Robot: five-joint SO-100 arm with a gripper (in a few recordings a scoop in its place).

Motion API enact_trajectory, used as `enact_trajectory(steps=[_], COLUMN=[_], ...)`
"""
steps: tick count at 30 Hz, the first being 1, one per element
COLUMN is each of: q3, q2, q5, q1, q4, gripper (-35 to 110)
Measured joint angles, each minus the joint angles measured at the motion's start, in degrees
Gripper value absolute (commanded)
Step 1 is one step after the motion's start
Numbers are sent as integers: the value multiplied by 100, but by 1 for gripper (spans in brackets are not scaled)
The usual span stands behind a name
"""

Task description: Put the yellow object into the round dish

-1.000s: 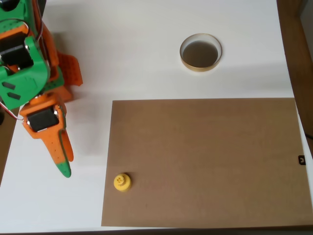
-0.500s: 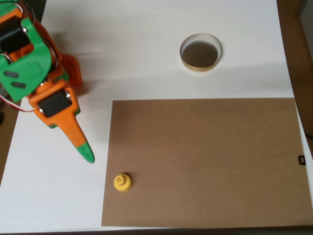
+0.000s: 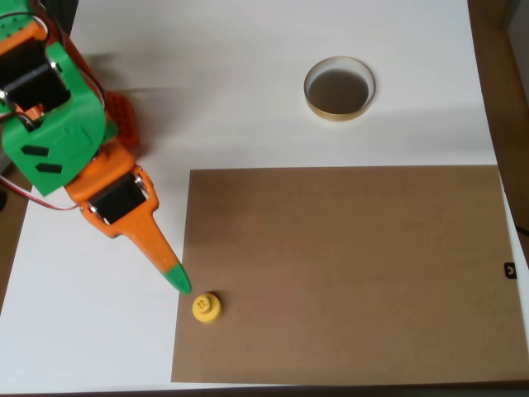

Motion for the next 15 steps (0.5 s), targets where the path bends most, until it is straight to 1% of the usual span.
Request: enact_trajectory(steps=[9,15], q3=[-1327,-1898], q2=[-1854,-2927], q5=[88,88], q1=[0,-176], q4=[703,896], gripper=[36,35])
